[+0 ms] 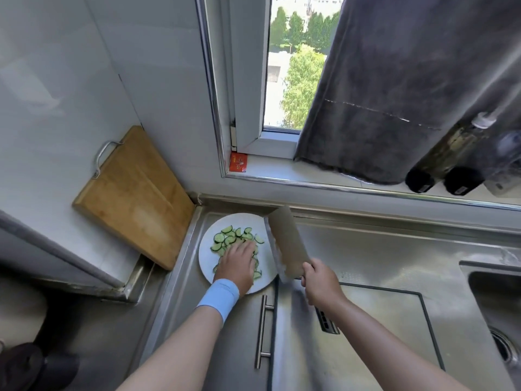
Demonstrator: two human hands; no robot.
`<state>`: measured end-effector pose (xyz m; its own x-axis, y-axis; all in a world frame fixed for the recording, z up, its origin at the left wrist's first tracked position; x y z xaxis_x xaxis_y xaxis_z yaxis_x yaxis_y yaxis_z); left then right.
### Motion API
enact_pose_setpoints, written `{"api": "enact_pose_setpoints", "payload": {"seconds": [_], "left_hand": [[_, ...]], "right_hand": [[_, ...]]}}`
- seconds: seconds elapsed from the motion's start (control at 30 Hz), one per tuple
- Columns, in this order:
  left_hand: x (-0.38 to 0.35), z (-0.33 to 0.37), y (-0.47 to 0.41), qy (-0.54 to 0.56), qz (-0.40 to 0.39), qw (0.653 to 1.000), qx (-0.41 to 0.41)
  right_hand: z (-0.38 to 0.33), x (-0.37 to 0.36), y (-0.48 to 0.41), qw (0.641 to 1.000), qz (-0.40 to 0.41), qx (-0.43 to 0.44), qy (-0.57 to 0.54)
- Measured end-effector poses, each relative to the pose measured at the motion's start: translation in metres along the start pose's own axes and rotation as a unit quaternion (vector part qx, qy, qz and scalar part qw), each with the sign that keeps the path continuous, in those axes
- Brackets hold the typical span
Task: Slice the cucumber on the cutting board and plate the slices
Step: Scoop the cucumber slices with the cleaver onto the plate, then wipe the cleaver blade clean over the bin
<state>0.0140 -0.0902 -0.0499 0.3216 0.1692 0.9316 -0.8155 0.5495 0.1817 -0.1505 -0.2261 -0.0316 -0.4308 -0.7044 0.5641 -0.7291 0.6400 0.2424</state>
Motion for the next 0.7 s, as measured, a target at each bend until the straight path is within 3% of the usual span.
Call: {"api": "enact_pose_setpoints", "payload": {"seconds": [0.13,0.27,0.5,0.7], "left_hand": [[-0.016,0.046,0.028,0.097,-0.025,0.995,-0.018],[-0.052,0.088,0.066,0.121,-0.05,0.991,-0.029],[-0.112,0.096,0.137,0.049,-0.044,0.998,0.016],[-0.127,0.098,0.158,-0.011,-0.043,0.997,0.06]], "right_hand": [[0.047,0.062,0.041,0.998,0.046,-0.027,0.014],[0.118,0.12,0.098,0.992,0.088,-0.085,0.008],[0.209,0.189,0.192,0.973,0.175,-0.146,0.02],[0.245,0.179,0.226,0.972,0.161,-0.168,-0.012]]}}
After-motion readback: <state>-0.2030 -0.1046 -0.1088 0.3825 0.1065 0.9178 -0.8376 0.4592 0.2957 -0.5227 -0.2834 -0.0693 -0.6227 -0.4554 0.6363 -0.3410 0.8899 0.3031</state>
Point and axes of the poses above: each hand's wrist, its own y-axis away from the middle knuckle, its own x-axis out of the back of the hand, z = x × y, the point moved 9 cm from there along -y, towards the middle knuckle, and after that the axes turned 15 degrees about x, right-handed, at the moved point
